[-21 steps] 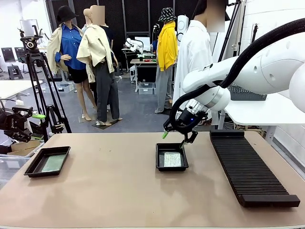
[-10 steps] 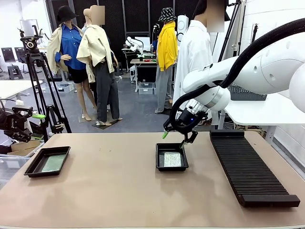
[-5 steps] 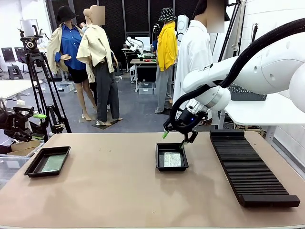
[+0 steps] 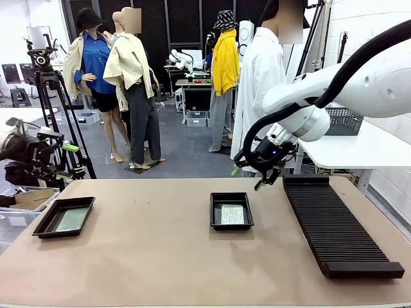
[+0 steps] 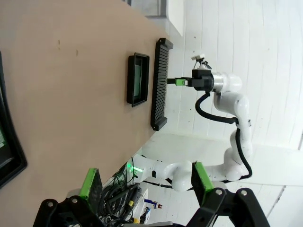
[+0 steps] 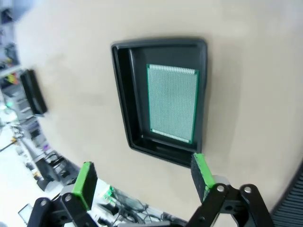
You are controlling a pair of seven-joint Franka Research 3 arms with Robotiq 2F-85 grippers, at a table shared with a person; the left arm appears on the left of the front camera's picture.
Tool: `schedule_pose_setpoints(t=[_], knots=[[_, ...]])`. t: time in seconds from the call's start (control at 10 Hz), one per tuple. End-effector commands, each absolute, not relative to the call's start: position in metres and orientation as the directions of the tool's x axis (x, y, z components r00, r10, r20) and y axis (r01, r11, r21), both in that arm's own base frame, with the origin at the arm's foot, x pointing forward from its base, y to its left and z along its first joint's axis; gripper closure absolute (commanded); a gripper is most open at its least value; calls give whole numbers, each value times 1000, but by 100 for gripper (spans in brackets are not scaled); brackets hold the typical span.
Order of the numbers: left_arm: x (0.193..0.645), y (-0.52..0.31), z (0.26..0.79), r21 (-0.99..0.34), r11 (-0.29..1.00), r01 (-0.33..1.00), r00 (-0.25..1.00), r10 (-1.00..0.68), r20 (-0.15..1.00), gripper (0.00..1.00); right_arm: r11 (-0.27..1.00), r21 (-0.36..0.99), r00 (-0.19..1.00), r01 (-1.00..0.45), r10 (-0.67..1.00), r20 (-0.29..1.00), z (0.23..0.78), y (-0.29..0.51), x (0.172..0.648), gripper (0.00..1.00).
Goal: Inspect and transfer BCBs to ESD trays.
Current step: Pick up the ESD tray and place it on the left side of the table.
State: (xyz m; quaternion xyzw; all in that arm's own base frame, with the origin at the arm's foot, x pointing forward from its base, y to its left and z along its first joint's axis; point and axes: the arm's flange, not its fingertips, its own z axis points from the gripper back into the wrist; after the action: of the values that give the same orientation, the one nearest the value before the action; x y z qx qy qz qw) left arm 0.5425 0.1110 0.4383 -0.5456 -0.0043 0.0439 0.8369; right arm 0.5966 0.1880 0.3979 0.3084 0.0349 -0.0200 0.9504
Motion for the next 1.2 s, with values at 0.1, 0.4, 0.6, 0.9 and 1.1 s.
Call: schedule_pose_setpoints(t=[0.1, 0.4, 0.6, 0.9, 1.1], knots=[[551, 67, 469, -859, 508, -58, 998, 14, -59, 0, 750, 660, 999, 40, -34, -21, 413, 151, 568, 0], [569, 29, 484, -814, 576, -73, 994, -22, -105, 0, 687, 725, 993, 41, -110, 48, 438, 97, 540, 0], [578, 4, 492, -792, 609, -52, 991, -64, -114, 0, 635, 772, 990, 36, -128, 60, 443, 61, 529, 0], [586, -37, 504, -750, 662, -10, 982, -133, -131, 0, 506, 862, 992, 24, -120, 42, 430, -6, 531, 0], [590, -63, 510, -720, 694, -12, 978, -141, -152, 0, 456, 890, 995, 21, -93, 24, 420, -36, 531, 0]])
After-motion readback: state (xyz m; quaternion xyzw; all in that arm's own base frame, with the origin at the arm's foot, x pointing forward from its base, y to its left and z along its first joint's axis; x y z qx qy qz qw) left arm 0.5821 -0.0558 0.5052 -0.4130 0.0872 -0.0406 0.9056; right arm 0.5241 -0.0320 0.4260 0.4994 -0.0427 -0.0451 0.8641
